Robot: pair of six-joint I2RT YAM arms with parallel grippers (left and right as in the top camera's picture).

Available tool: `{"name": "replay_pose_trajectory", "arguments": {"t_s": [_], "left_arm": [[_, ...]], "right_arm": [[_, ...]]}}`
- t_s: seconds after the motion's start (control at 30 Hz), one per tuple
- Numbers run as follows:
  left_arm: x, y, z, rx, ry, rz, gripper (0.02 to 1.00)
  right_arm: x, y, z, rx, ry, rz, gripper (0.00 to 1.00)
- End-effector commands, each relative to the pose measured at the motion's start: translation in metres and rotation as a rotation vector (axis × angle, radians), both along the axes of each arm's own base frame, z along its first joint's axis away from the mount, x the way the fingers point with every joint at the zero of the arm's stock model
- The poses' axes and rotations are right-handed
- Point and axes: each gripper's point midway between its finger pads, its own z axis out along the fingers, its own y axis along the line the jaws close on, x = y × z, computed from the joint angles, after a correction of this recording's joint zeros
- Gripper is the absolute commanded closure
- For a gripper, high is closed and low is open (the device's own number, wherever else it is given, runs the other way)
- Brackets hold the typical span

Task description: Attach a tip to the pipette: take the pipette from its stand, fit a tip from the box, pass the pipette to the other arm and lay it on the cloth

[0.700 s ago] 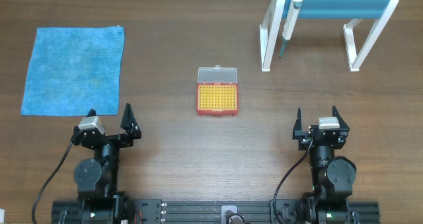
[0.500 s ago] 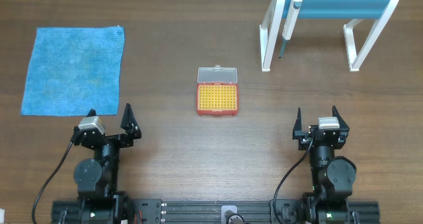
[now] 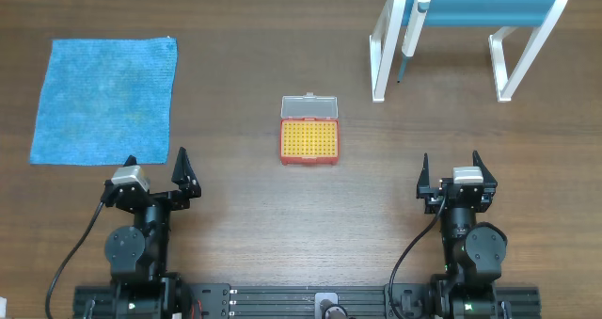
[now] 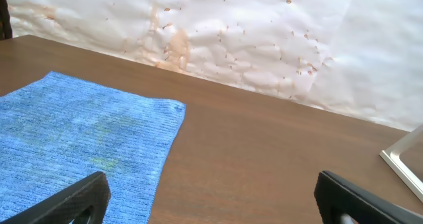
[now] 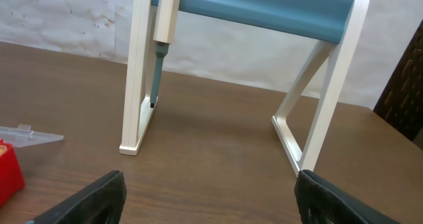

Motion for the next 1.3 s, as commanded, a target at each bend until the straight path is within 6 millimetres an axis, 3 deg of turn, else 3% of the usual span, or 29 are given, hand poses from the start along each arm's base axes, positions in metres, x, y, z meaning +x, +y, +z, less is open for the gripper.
{"name": "replay_pose_trajectory", "arguments": {"t_s": [0.03, 0.57, 0.6, 0.67, 0.8, 0.87, 0.97, 1.17, 1.3], "left_arm": [[-0.001, 0.002, 0.0, 0.003, 0.0, 0.011, 0.023], [-0.001, 0.002, 0.0, 0.003, 0.0, 0.01, 0.023], [-0.001, 0.002, 0.0, 0.003, 0.0, 0.01, 0.023], [-0.001, 0.002, 0.0, 0.003, 0.0, 0.01, 0.023], [-0.001, 0.002, 0.0, 0.003, 0.0, 0.01, 0.023], [-0.001, 0.002, 0.0, 0.003, 0.0, 0.01, 0.023], [-0.001, 0.002, 0.0, 0.003, 0.0, 0.01, 0.023], [-0.001, 0.002, 0.0, 0.003, 0.0, 0.01, 0.023], [-0.001, 0.002, 0.0, 0.003, 0.0, 0.01, 0.023]], "right_arm": [[0.0, -0.002, -0.001, -0.007, -0.004, -0.006, 0.174], [0.0, -0.001, -0.001, -0.007, -0.003, -0.006, 0.169], [0.0, -0.001, -0.002, -0.007, 0.002, -0.006, 0.086], [0.0, -0.001, -0.004, 0.039, 0.009, -0.005, 0.077], [0.007, 0.0, 0.02, 0.214, 0.062, -0.021, 0.08], [0.021, 0.0, 0.039, 0.214, 0.104, -0.025, 0.08], [0.069, 0.0, 0.064, 0.283, 0.098, -0.027, 0.08], [0.154, 0.019, 0.065, 0.29, 0.033, 0.032, 0.073], [0.186, 0.026, 0.063, 0.243, 0.045, 0.048, 0.066]]}}
